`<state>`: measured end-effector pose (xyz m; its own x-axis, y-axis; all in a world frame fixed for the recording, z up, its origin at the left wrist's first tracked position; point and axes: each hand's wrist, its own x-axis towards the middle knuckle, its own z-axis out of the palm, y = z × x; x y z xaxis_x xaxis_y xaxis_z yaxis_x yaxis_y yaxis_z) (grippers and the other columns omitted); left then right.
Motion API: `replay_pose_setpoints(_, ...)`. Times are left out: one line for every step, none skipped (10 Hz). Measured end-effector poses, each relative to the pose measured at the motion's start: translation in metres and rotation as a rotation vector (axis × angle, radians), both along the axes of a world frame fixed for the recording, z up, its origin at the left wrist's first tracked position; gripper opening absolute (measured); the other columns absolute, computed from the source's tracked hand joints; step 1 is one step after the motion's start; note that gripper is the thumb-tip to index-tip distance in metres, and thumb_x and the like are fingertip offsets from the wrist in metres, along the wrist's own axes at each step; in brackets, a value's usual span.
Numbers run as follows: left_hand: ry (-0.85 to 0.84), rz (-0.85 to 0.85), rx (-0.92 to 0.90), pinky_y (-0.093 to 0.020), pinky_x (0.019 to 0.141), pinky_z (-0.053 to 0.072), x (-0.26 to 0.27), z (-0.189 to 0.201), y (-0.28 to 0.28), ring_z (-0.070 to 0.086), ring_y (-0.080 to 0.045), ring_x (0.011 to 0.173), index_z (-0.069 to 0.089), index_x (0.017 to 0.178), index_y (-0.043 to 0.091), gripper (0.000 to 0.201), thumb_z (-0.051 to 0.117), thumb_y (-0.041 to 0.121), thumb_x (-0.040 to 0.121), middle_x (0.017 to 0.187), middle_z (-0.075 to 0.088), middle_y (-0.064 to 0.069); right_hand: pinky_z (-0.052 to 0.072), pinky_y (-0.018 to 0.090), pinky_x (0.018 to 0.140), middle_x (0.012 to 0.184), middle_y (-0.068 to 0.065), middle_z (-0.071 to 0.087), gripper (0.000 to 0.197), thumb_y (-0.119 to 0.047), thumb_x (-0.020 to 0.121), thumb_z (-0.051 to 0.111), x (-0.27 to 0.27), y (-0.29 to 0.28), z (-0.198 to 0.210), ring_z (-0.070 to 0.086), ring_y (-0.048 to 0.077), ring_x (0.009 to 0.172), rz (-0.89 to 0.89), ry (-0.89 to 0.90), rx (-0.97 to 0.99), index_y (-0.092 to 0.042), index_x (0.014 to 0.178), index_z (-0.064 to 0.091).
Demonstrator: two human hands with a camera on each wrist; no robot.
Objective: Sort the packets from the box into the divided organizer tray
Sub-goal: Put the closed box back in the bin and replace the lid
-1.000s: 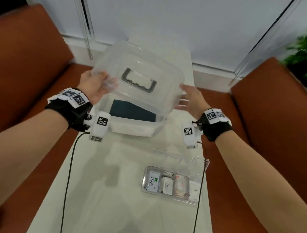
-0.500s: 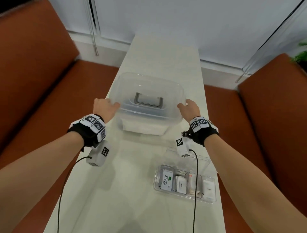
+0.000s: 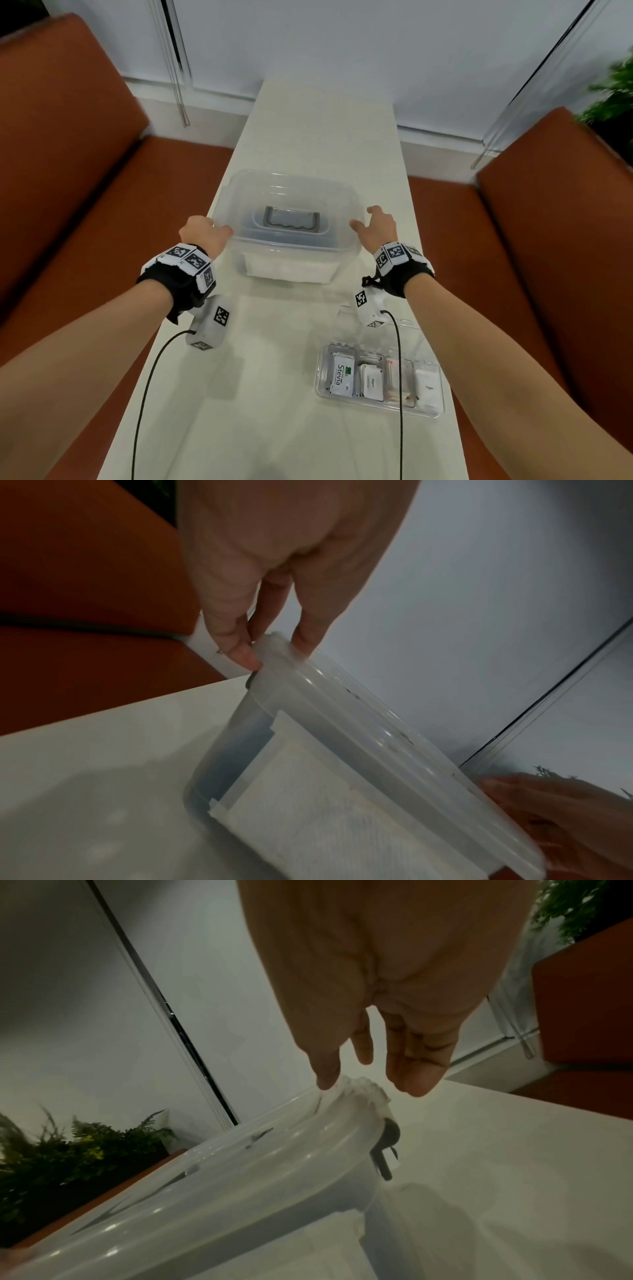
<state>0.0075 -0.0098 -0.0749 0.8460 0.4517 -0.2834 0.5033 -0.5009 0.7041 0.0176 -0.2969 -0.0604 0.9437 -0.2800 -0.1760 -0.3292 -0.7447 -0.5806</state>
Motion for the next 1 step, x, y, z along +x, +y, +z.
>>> replay_pose_setpoints(-0.037,-0.051,0.032,-0.036,0.085,0.043,-0.0083,0.0025,0.0042,0.056,-0.037,0.113,0.057,0.123,-0.002,0.056,0.061,0.041,0.089,0.125,0.06,-0.02,0.036,0.026,0.092,0.131,0.017,0.047,0.045,-0.028,0.095,0.055,-0.0243,-0.0093,0.0171,0.05,0.028,0.118,0.053,-0.084,-0.008,-0.009,0.135,0.047)
